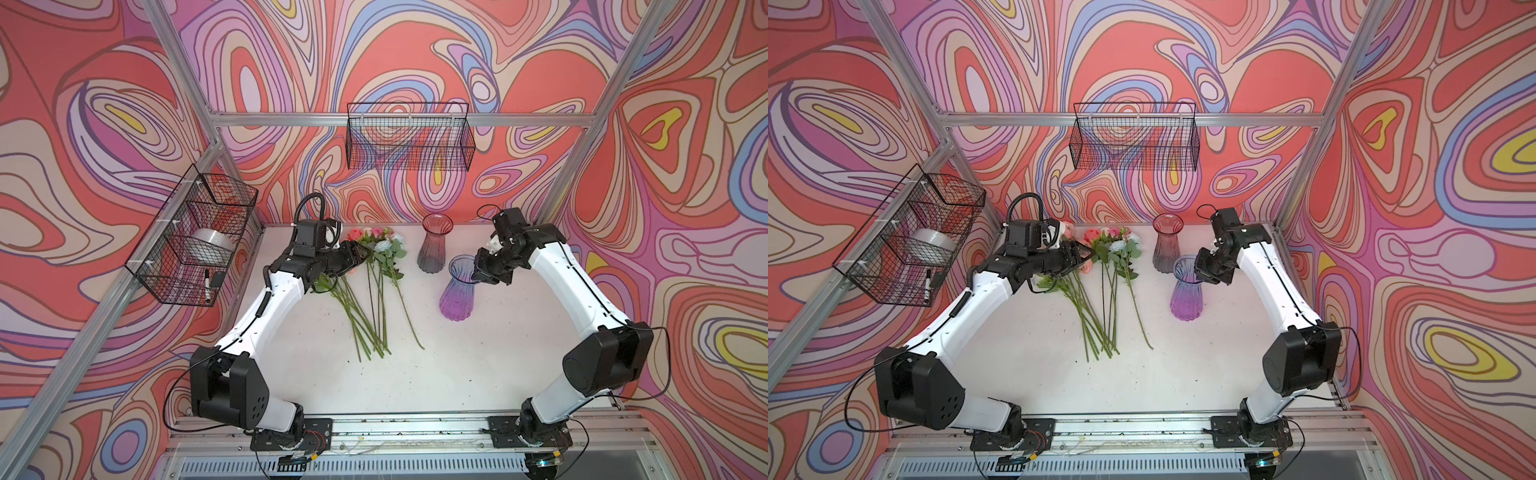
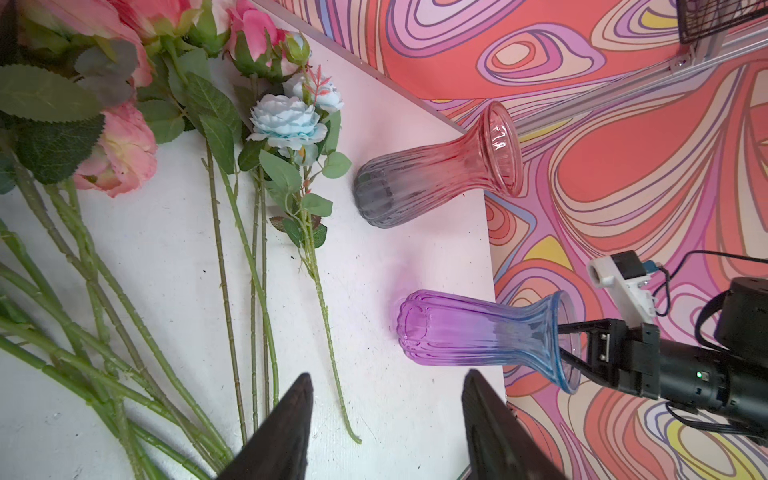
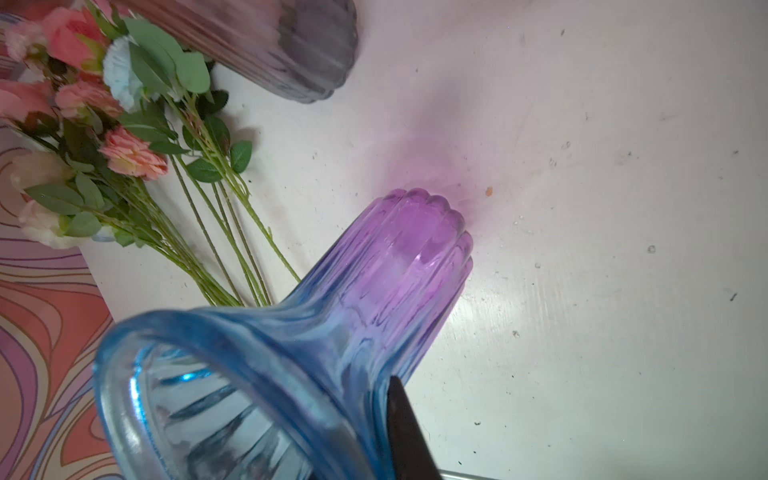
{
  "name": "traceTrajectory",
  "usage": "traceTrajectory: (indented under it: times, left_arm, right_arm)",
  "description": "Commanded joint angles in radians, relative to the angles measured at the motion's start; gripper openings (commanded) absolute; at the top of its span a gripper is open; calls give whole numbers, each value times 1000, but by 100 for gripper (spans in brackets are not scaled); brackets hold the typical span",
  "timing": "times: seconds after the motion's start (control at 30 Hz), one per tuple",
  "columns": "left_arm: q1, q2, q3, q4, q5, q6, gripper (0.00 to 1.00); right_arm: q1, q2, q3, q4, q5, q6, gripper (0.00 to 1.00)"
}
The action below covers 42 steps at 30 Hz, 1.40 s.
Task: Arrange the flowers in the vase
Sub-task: 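Grasp the purple-blue vase rim with the right gripper and pull it nearer, then close the left gripper on a pale-blue rose stem while the right releases the vase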
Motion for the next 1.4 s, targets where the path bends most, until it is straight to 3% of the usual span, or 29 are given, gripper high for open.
traceTrajectory:
  times: [0.0,0.37,0.73,0.87,1.07,1.37]
  left_arm:
    - [-17,0,-15,27,18,-14,58]
    - [-137,98,4,-17,-18,43,60]
    - [-279,270,68,-106,-80,141,62]
    - [-329,324,74,-100,-131,174,58]
    - [-361,408,79,-120,-334,138,53]
    - [-385,539,110,-26,-376,103,45]
  right_arm:
    - [21,-45,0,59,-33,15,0]
    - [24,-30,-58,88,-32,-24,0]
    - [24,-80,-24,61,16,-81,37]
    - [24,-107,14,39,57,-119,41]
    - [24,-191,57,21,194,-179,44]
    - [25,-294,-15,113,234,-194,45]
